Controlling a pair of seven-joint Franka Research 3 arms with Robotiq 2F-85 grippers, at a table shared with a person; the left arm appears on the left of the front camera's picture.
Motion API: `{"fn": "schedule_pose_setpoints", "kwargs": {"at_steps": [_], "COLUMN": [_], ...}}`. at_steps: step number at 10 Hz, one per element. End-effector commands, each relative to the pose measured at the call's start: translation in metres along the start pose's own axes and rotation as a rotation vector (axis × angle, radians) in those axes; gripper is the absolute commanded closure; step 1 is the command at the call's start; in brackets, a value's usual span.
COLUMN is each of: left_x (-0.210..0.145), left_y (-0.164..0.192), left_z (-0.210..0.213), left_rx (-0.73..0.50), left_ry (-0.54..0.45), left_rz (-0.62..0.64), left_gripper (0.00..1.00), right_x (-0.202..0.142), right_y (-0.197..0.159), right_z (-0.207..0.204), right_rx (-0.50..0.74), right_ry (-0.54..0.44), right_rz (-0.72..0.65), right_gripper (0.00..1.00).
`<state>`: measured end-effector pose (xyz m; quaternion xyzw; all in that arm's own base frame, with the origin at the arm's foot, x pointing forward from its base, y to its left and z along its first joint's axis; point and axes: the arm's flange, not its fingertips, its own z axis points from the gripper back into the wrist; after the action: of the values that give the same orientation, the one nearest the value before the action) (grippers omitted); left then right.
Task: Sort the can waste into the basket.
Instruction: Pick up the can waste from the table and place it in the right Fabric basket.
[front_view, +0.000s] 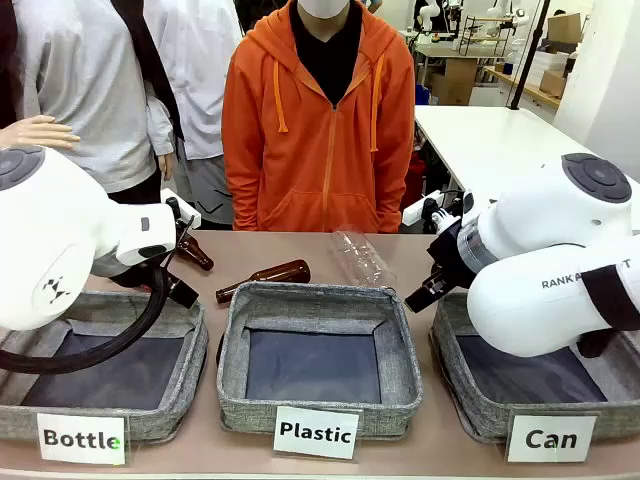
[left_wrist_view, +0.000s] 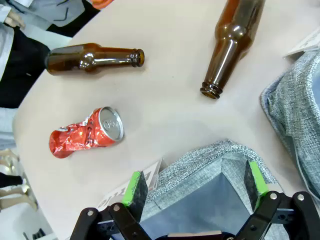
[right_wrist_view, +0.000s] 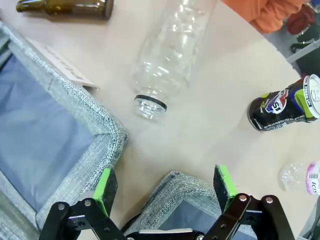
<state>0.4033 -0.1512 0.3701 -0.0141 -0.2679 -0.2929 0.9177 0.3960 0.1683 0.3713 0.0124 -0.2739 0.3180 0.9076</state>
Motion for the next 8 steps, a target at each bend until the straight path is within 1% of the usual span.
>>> {"fn": "schedule_pose_setpoints", "kwargs": {"at_steps": [1,8], "left_x": [0.0000,0.0000], "left_y": [0.0000,0.0000], "left_z": [0.0001,0.0001], "left_rx": [0.000,0.000], "left_ry": [0.000,0.000], "left_rz": [0.000,0.000], "left_gripper": [0.00,0.00], "right_x": [0.0000,0.0000], "right_y": [0.0000,0.0000], "right_z": [0.0000,0.0000], "right_rx": [0.000,0.000], "right_ry": [0.000,0.000], "right_rz": [0.000,0.000], "right_gripper": [0.00,0.00]}}
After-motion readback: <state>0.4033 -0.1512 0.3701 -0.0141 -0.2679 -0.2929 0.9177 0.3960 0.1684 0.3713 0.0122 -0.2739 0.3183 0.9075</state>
